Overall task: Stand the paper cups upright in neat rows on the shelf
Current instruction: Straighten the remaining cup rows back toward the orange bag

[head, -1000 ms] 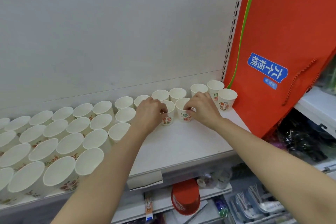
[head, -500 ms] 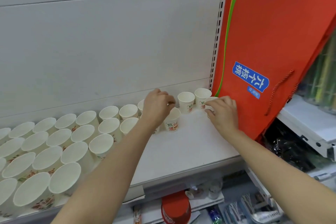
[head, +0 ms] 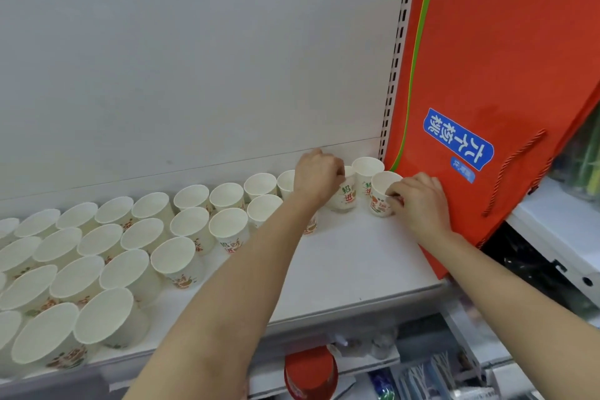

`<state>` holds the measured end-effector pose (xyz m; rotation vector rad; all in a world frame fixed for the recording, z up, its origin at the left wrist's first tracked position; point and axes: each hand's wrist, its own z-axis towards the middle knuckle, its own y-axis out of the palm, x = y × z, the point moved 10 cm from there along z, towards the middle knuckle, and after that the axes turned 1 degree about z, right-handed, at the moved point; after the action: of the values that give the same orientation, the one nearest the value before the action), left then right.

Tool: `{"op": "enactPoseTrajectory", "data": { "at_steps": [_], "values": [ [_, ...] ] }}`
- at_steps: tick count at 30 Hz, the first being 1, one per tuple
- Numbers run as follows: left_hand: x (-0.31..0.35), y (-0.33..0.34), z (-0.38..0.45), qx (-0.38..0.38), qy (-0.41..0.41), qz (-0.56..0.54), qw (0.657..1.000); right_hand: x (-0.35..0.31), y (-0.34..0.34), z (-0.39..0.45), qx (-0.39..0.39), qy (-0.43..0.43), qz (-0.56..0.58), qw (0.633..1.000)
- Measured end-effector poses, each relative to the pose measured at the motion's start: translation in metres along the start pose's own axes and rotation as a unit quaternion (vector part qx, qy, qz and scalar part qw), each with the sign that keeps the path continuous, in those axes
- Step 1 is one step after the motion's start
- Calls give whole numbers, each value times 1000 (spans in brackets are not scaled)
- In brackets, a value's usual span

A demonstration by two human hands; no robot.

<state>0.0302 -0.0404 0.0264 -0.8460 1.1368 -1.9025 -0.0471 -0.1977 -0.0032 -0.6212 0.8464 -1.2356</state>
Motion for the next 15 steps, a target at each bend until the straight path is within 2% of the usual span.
{"op": "enactPoseTrajectory", "data": {
  "at_steps": [5, 11, 15],
  "values": [
    [-16, -54, -25, 56, -22, -88, 994, -22, -23, -9, 44, -3, 96, 994],
    [-59, -92, -69, 25, -68, -187, 980, -73, -35, -27, 59, -25, 185, 981],
    [-82, -114, -106, 8, -66, -189, 980, -119, -38, -42, 57, -54, 211, 974]
  ]
}}
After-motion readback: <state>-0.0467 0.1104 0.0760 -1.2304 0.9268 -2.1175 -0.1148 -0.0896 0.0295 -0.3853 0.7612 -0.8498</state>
